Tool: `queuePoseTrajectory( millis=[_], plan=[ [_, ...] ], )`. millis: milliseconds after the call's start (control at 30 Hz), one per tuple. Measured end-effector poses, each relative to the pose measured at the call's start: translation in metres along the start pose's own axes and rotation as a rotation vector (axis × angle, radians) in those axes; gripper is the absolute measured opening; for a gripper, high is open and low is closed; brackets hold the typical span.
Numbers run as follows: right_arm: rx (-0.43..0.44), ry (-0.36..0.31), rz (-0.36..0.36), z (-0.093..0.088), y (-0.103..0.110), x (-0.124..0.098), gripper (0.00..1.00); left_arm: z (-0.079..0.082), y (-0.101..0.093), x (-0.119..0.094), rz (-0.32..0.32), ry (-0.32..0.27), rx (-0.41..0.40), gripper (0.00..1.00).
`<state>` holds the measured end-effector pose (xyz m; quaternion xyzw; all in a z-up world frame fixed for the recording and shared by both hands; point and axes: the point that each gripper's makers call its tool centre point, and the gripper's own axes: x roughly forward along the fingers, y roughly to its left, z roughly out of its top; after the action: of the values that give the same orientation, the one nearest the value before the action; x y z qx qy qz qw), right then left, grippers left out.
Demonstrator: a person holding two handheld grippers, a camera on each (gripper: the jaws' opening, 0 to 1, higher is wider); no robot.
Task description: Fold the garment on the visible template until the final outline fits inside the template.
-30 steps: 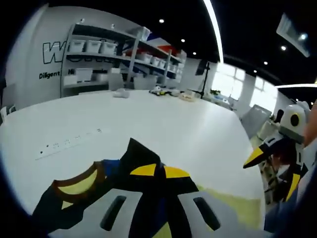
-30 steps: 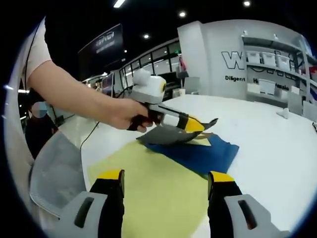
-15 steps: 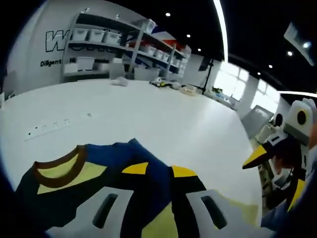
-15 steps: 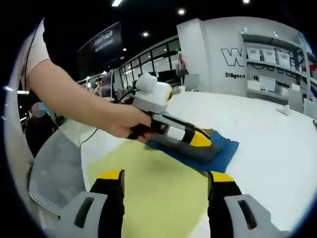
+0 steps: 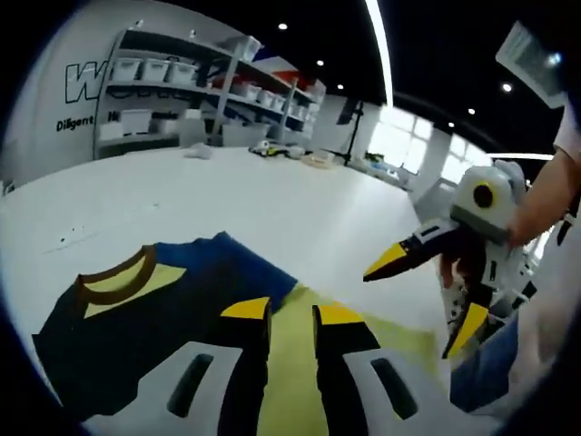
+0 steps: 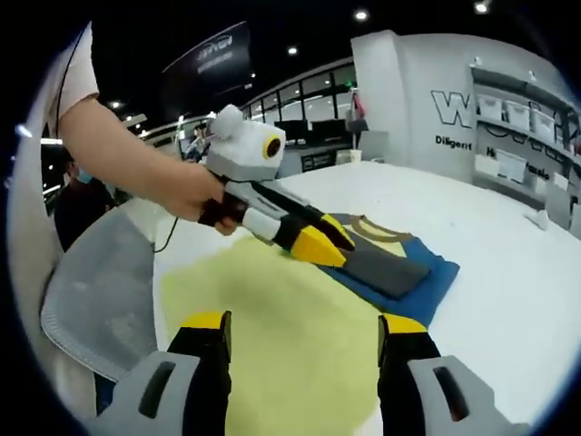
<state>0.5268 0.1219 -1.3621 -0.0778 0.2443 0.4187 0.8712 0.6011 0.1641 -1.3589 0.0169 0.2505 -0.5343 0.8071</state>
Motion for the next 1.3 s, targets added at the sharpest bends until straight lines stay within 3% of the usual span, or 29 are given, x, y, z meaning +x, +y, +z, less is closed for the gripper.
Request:
queuePoseTrajectory(
  millis=[233, 600, 967, 1300],
  plan=[
    [-0.09, 0.041, 0.049, -0.013, 0.017, 0.003, 0.61, -0.042, 0.002, -0.058, 0.018, 0.081, 0.074, 0.19],
    [-0.198, 0.13, 0.105, -0.046, 0.034, -0.002, 0.56, -0.094, -0.019, -0.12, 0.006, 0.206, 0.189, 0.23],
    [-0.279, 0.218, 0.156, -0.081, 0.045, -0.023, 0.51, -0.169, -0.049, -0.171, -0.072, 0.417, 0.34, 0.23],
    [-0.298, 0.276, 0.18, -0.106, 0.054, -0.042, 0.43, -0.198, -0.05, -0.195, -0.077, 0.501, 0.386, 0.22]
  ],
)
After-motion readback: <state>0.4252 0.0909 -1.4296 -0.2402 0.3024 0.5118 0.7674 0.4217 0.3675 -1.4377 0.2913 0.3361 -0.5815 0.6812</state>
